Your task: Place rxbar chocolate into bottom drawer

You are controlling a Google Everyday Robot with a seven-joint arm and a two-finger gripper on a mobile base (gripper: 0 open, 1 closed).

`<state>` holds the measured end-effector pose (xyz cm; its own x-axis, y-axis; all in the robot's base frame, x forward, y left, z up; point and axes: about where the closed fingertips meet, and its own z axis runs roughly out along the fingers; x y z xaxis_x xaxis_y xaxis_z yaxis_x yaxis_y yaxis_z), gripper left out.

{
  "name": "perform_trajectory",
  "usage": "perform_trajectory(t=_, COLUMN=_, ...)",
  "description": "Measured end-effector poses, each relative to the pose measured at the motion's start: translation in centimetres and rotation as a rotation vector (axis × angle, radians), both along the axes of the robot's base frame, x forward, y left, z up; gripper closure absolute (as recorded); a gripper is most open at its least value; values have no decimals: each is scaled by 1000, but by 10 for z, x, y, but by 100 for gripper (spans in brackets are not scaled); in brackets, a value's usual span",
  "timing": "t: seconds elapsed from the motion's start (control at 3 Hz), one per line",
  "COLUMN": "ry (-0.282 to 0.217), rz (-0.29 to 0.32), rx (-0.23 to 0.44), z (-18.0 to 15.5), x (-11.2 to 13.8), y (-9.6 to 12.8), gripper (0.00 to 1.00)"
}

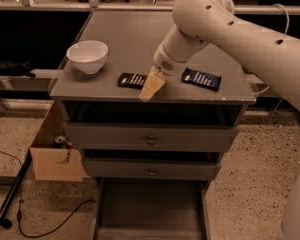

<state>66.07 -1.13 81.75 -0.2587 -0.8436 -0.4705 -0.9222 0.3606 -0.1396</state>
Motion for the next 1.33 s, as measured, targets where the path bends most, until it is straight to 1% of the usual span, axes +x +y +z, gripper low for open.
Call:
perform_trajectory(t=0.33, ry=0, rz=0, rx=0, z=0, x=0, y=0, gripper=89)
perform_trajectory(t=0.67, ry=0, rz=0, rx=0, z=0, x=0, y=0, gripper=100)
perform_trajectory(t=1.33, ry=0, rz=0, rx=0, z=5, x=0, y=0, gripper=100)
